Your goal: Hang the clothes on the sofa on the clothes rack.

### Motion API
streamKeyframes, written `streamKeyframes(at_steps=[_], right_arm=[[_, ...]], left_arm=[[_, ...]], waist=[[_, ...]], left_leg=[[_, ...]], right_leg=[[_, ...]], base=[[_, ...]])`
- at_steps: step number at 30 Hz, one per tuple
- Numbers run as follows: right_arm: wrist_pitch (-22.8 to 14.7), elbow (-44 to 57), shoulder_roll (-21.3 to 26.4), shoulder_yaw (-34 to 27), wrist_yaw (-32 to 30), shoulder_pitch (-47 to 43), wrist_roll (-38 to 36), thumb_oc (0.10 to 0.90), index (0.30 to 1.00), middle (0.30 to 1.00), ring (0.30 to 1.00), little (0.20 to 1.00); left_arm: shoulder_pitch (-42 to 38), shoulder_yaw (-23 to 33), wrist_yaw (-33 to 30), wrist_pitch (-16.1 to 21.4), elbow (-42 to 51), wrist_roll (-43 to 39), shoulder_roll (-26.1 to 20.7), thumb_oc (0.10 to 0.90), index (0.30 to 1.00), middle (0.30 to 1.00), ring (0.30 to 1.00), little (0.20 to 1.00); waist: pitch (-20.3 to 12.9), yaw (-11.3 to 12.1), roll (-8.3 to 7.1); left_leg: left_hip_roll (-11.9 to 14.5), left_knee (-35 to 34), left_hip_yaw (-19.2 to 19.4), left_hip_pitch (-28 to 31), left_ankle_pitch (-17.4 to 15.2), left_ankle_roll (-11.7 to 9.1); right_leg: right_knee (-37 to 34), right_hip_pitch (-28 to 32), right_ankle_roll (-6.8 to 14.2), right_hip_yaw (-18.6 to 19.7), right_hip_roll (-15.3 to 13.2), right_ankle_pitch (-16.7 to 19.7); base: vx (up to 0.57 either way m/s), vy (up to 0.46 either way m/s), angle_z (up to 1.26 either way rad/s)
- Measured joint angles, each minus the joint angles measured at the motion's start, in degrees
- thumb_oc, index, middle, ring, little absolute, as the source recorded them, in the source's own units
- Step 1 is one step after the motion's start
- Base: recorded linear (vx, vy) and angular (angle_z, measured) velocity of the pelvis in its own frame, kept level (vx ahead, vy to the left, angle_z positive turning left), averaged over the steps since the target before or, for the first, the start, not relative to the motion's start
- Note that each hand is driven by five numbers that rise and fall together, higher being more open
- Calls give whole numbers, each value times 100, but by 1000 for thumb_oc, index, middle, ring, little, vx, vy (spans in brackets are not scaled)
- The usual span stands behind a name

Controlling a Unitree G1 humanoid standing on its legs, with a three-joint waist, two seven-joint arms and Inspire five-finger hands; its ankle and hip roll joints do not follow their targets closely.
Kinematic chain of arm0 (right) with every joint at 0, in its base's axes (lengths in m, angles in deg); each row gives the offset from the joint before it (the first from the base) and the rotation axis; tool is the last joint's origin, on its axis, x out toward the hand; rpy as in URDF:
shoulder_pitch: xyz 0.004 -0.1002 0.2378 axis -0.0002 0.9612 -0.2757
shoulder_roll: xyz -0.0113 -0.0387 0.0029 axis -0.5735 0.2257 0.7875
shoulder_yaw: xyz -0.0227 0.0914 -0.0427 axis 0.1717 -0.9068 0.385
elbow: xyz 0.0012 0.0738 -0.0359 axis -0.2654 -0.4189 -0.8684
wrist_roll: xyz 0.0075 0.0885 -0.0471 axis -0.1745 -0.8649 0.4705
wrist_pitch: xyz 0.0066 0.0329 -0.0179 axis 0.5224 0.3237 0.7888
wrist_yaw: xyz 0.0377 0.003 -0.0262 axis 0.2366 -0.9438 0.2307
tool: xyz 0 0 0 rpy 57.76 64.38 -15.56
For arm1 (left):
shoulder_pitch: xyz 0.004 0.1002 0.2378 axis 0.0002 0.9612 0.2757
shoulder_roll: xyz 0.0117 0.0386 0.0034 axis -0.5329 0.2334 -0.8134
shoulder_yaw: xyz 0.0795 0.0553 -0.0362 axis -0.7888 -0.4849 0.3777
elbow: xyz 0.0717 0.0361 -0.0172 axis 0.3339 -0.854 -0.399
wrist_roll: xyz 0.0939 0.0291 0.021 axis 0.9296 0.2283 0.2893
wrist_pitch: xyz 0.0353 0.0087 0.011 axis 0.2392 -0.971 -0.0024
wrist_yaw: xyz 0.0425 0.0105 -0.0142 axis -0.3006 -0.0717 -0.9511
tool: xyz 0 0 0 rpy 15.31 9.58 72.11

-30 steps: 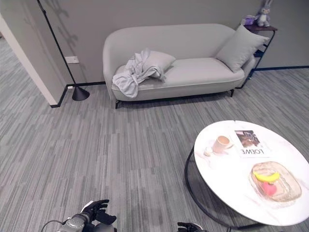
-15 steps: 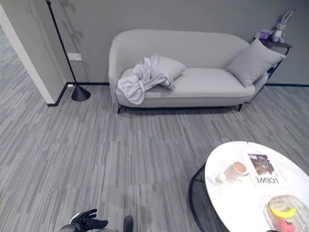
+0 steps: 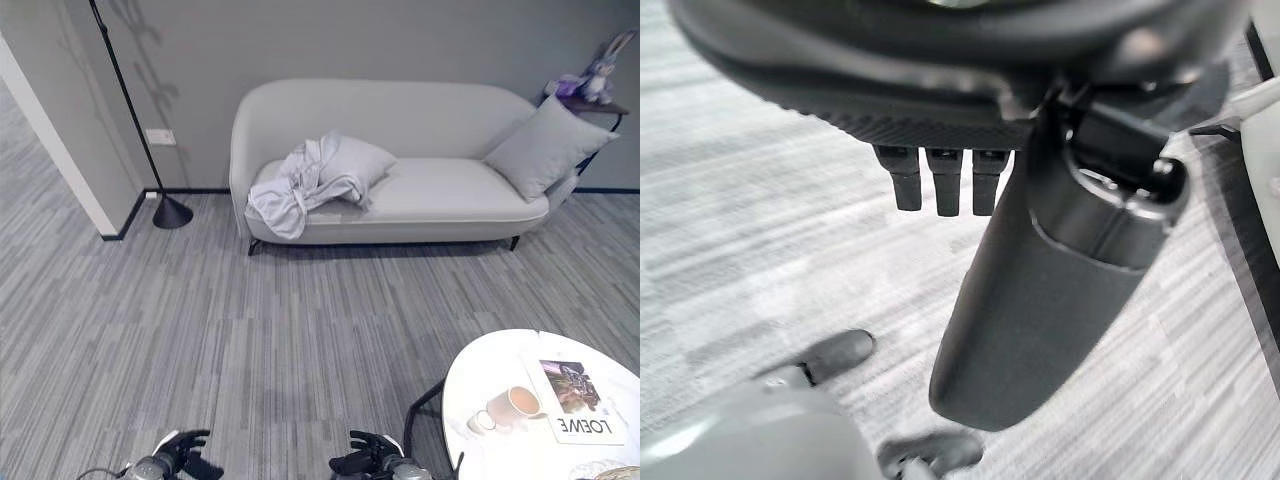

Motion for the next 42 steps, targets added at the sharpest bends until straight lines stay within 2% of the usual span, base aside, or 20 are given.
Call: streamKeyframes(at_steps=[2,3,4,8,13,14,15,16,19,20,22,26,30,32,34,35,37,38,40,42], right_arm=[[7,-18,-51,-191,50,-69,-219,800,900,900,900,900],[25,-158,-68,-524,110,23,-545,800,900,900,900,900],[81,-291,-56,-763,152,60,-795,800,900,900,900,900],[349,-746,214,-1094,265,394,-1354,800,900,900,900,900],[333,-660,207,-582,238,418,-1435,800,900,900,900,900],[322,-564,249,-506,202,442,-1442,800,900,900,900,900],[315,-455,263,-395,185,475,-1450,800,900,900,900,900],[333,-413,137,-286,156,414,-1420,800,900,900,900,900],[323,-521,101,-21,42,195,-1408,800,900,900,900,900],[335,-523,101,-10,8,108,-1343,800,900,900,900,900],[302,-446,190,62,-17,-97,-1205,800,900,900,900,900],[247,-525,154,17,-35,-135,-1208,800,900,900,900,900],[228,-761,32,-156,16,-65,-1209,800,900,900,900,900],[253,-772,-53,-154,53,238,-1212,800,900,900,900,900],[243,-951,-177,-216,149,516,-1183,800,900,900,900,900],[231,-918,-186,-220,148,505,-1189,800,900,900,900,900],[241,-961,-187,-356,172,531,-1191,800,900,900,900,900],[228,-797,-123,-397,184,547,-1189,800,900,900,900,900],[101,-565,-142,-405,128,519,-1186,800,900,900,900,900],[87,-486,-90,-431,38,408,-1188,800,900,900,900,900]], left_arm=[[-5,51,21,8,-163,30,105,800,900,900,900,900],[70,231,153,48,-463,33,197,800,900,900,900,900],[67,472,155,24,-611,23,264,800,900,900,900,900],[550,1615,303,109,-873,-440,424,800,900,900,900,900],[371,1634,349,145,-806,-681,343,800,900,900,900,900],[324,1455,315,143,-741,-675,346,800,900,900,900,900],[193,1212,248,143,-623,-687,245,800,900,900,900,900],[-57,1139,169,202,-356,-683,143,800,900,900,900,900],[-167,663,66,130,-115,-670,-9,800,900,900,900,900],[-224,513,49,147,14,-657,-57,800,900,900,900,900],[-237,483,51,193,248,-686,-23,800,900,900,900,900],[-162,830,54,132,-87,-836,147,800,900,900,900,900],[-13,1551,156,215,-413,-931,216,800,900,900,900,900],[179,1591,194,212,-492,-938,167,800,900,900,900,900],[337,1702,236,218,-597,-912,22,800,900,900,900,900],[339,1642,218,194,-675,-834,-2,800,900,900,900,900],[296,1545,219,90,-864,-809,-40,800,900,900,900,900],[437,1443,221,-9,-943,-764,-37,800,900,900,900,900],[582,897,173,-133,-935,-461,-190,800,900,900,900,900],[578,498,152,-231,-898,-185,-207,800,900,900,900,900]], waist=[[-24,-10,34],[14,-41,108],[-17,-50,119],[-139,-6,248],[-164,137,20],[-171,101,-8],[-122,43,67],[-41,226,-116],[65,279,-326],[150,297,-382],[264,272,-478],[317,85,-329],[224,117,-226],[46,139,-240],[-173,244,-517],[-200,260,-521],[-235,266,-529],[-294,238,-457],[-301,128,-696],[-306,117,-741]], left_leg=[[120,23,70,22,-87,-72],[222,-8,35,186,-265,-219],[296,48,22,332,-408,-389],[581,579,-86,756,-355,-848],[665,2456,-43,-282,-638,-1143],[694,2994,-82,-601,-429,-1261],[868,4080,-134,-1246,-433,-1276],[1162,5314,159,-1905,259,-1216],[1466,5827,733,-2258,-150,-809],[1364,5511,847,-2365,-284,-820],[674,3379,827,-2493,-422,-840],[-93,249,699,-2308,640,-698],[-191,229,453,-2362,803,-504],[-216,332,393,-2103,1156,-203],[-483,475,467,-1905,1295,-37],[-508,418,415,-1788,1332,61],[-563,225,502,-1490,1108,39],[-493,63,429,-1262,1044,22],[-833,122,398,-1045,870,268],[-1019,73,365,-859,784,386]], right_leg=[[-443,14,13,401,218,329],[-1050,221,28,574,259,872],[-1223,573,-196,537,348,1254],[-1438,1508,-597,321,598,789],[-1433,1584,-789,296,681,558],[-1356,1572,-908,245,790,357],[-1246,1501,-1085,177,882,158],[-1457,1760,-1132,144,963,208],[-1435,2030,-1401,-50,1022,-5],[-1433,2081,-1284,-144,989,10],[-1451,2041,-1050,-365,850,-108],[-1436,2282,-796,-708,878,-259],[-1438,2697,-683,-671,891,-642],[-1420,3096,-532,-610,916,-900],[-997,3196,-471,-455,534,-1180],[-790,3170,-487,-471,492,-1216],[270,2843,-473,-413,317,-1179],[1841,2211,-379,-344,44,-1145],[4187,1329,-108,-112,-740,-817],[4828,965,-79,-64,-1138,-796]], base=[[331,-117,-13],[644,-244,12],[895,-429,22],[642,-372,34],[376,-362,7],[585,-645,33],[203,-205,59],[289,-273,43],[253,-86,43],[332,55,55],[263,53,40],[341,34,38],[599,64,2],[587,117,3],[610,190,-7],[644,275,-7],[541,330,1],[458,352,3],[379,268,18],[235,145,26]])
